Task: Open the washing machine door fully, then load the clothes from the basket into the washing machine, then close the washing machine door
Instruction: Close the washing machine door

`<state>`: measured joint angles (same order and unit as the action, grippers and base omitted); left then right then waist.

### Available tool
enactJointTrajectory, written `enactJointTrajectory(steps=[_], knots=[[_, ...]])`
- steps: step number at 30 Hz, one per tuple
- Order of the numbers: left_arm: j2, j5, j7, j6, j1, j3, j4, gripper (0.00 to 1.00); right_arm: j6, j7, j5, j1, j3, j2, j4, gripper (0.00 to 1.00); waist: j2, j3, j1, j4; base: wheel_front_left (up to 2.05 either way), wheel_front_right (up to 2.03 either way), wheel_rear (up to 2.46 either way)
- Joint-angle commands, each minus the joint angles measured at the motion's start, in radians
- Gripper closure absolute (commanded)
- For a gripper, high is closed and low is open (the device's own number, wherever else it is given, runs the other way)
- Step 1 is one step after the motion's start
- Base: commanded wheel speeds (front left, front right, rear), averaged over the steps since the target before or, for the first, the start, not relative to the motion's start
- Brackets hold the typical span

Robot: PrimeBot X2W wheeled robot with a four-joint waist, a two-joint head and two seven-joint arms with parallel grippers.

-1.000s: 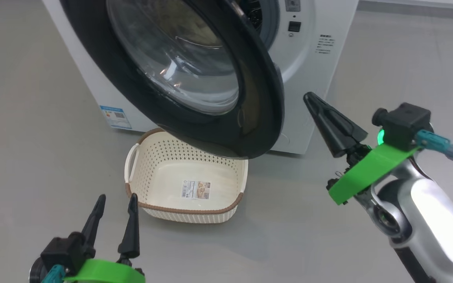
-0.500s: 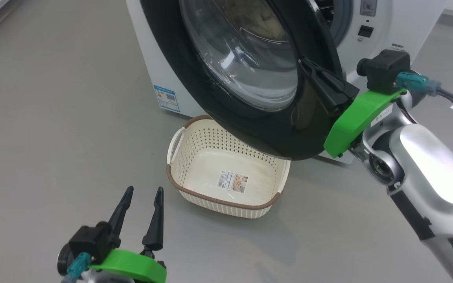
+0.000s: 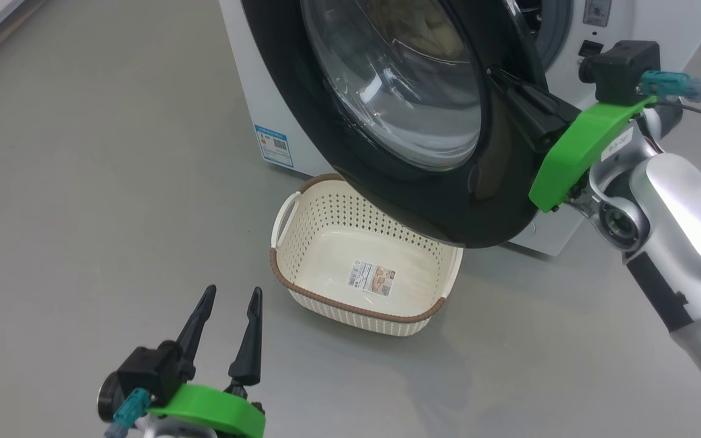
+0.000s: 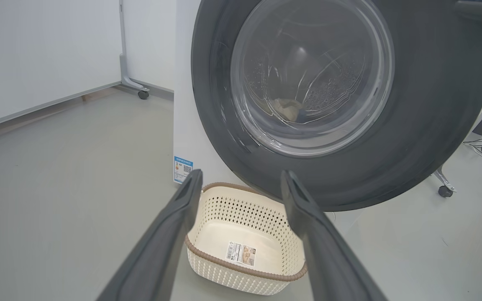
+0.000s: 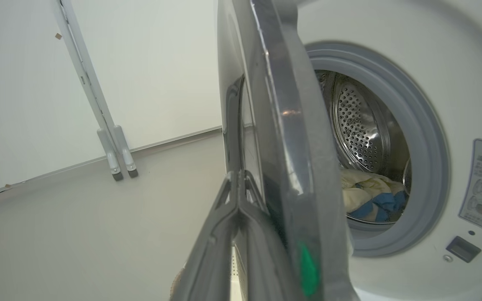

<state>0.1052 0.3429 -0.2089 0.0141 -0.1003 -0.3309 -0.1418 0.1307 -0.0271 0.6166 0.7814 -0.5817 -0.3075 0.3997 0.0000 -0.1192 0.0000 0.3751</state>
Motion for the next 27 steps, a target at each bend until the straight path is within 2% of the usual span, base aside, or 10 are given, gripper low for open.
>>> enactJointTrajectory(steps=[1,14,27], knots=[[0.003,0.001,-0.012,0.003,-0.045,0.028,0.026,0.00,0.000,0.007,0.012,0.043,0.001,-0.006,-0.015,1.00,0.0000,-0.001,0.0000,0.000,0.00,0.00,0.00],[-0.001,0.005,-0.024,0.005,-0.052,0.010,0.014,0.00,0.000,0.005,0.055,0.112,0.015,-0.036,0.095,1.00,0.0000,-0.019,0.0000,0.023,0.00,0.00,0.00],[-0.017,-0.003,-0.039,-0.002,-0.074,-0.015,-0.004,0.00,0.000,-0.010,0.066,0.230,0.074,-0.065,0.272,1.00,0.0000,-0.062,0.0000,0.069,0.00,0.00,0.00]])
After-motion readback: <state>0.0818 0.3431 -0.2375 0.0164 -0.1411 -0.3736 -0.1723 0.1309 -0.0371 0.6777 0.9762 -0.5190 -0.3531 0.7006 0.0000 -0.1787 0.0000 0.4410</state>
